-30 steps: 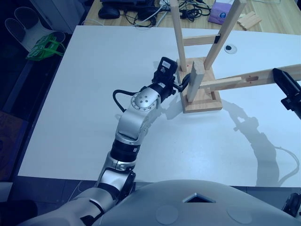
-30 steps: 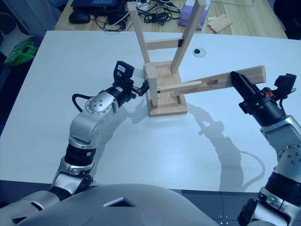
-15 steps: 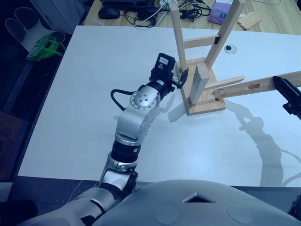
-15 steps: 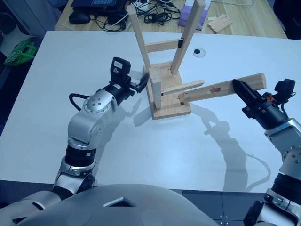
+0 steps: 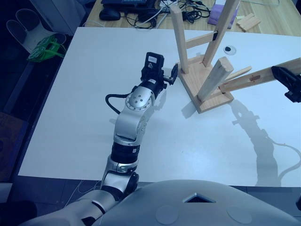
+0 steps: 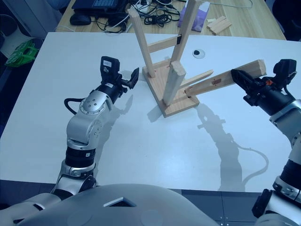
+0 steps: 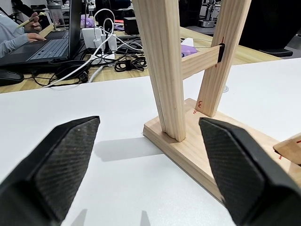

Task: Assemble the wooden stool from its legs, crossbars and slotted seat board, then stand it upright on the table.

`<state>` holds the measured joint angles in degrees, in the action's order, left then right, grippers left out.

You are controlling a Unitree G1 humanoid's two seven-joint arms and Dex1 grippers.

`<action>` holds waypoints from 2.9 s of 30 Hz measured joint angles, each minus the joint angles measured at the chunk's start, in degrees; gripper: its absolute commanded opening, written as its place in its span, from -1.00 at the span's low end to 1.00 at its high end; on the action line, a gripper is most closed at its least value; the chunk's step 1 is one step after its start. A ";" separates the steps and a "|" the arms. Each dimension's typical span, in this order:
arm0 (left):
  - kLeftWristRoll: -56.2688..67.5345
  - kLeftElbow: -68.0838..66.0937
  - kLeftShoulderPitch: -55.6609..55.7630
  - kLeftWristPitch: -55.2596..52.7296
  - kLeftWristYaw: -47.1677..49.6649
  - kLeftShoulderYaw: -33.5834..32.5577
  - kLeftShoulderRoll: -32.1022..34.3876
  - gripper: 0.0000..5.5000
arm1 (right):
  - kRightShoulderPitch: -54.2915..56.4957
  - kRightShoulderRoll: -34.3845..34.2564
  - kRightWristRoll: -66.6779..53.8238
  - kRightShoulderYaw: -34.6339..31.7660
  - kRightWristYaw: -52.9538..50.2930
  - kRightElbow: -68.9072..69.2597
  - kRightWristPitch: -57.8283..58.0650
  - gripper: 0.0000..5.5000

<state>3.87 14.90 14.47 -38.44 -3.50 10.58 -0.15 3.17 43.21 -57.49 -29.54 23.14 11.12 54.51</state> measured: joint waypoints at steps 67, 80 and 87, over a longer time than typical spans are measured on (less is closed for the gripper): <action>-2.22 -8.90 -2.03 8.90 -0.05 0.11 -0.98 0.42 | 31.14 6.44 11.45 11.53 3.20 -9.26 33.41 -0.63; -2.86 -10.62 -2.92 11.67 2.01 0.12 -2.71 0.42 | 34.55 8.54 11.65 16.46 5.95 -10.47 36.11 -0.63; -3.14 -10.88 -3.44 12.16 2.77 0.15 -2.69 0.42 | 32.63 7.95 8.79 16.66 1.82 -7.01 35.42 -0.63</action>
<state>0.73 4.02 11.03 -26.27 -0.73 10.73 -2.84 35.80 51.16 -48.69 -12.88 24.96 4.12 89.92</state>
